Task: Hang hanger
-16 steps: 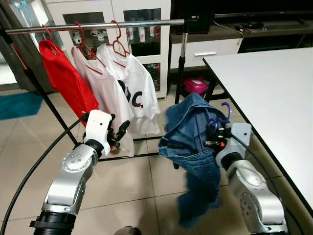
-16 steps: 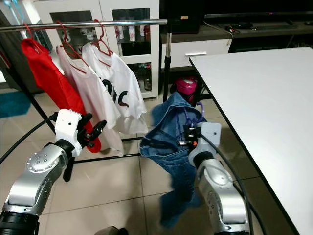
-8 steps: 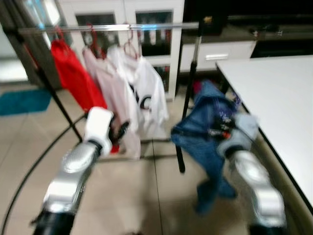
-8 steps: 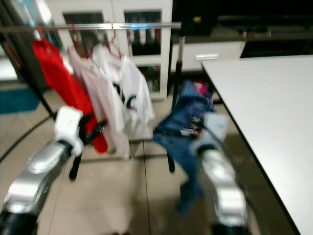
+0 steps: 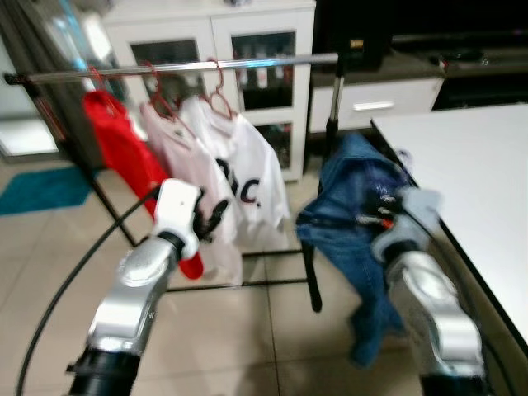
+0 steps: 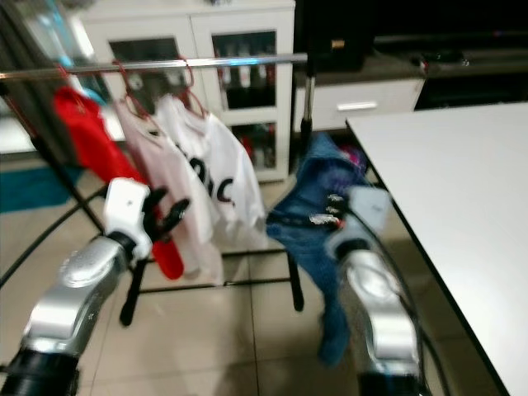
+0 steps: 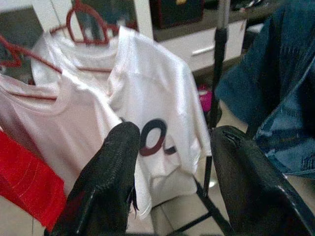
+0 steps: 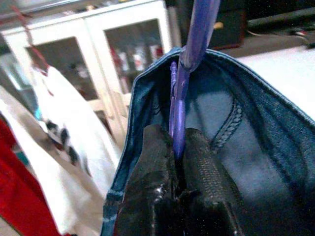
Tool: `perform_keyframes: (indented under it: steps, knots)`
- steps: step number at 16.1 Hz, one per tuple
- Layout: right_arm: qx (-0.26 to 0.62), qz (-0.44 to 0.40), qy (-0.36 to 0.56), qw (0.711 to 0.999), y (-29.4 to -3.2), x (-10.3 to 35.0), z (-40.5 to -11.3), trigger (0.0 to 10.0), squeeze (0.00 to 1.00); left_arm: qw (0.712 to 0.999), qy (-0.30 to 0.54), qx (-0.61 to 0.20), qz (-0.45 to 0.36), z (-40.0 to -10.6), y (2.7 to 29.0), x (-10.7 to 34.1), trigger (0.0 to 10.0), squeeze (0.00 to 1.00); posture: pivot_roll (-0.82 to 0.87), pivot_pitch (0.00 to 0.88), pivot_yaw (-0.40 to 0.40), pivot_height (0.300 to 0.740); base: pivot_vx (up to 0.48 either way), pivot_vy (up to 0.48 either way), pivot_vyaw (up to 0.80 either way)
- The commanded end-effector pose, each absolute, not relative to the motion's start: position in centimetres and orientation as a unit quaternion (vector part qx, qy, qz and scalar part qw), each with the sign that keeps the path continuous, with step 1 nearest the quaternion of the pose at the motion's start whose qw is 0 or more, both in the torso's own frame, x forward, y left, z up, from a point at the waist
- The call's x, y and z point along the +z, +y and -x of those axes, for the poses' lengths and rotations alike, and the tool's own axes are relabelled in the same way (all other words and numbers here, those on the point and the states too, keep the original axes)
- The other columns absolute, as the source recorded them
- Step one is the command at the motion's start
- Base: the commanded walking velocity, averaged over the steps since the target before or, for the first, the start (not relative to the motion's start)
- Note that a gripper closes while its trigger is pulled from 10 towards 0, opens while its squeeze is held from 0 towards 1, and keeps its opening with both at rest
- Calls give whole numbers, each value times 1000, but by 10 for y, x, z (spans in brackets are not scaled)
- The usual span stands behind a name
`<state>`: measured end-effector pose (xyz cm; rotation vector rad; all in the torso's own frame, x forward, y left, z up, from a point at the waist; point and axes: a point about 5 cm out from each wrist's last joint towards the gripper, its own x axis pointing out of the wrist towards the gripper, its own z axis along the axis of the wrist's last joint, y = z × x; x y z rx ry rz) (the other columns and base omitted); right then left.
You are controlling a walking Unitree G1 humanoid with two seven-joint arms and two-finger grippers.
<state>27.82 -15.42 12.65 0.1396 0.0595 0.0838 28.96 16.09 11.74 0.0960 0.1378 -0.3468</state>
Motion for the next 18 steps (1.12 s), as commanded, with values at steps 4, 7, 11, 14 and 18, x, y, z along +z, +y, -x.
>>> perform_keyframes:
  steps: [4,7,11,14,18]
  knots:
    - [65,-58,12,996,-157,139,-282,10000,0,981,63,-176,-50,-288,160,121,10000,0,-104,0,58,740,329,0,0]
    - [80,-57,24,995,-150,135,-281,10000,0,981,63,-174,-54,-284,165,122,10000,0,-94,0,42,740,328,0,533]
    - [111,-46,37,992,-144,130,-278,10000,0,978,69,-187,-62,-280,160,119,10000,0,-82,0,42,740,327,0,0]
    - [89,-35,37,995,-146,129,-284,10000,0,975,64,-197,-77,-283,160,121,10000,0,-88,0,46,740,324,0,0]
    - [67,-15,28,997,-154,131,-281,10000,0,972,74,-209,-80,-279,160,120,10000,0,-91,0,56,740,315,0,0]
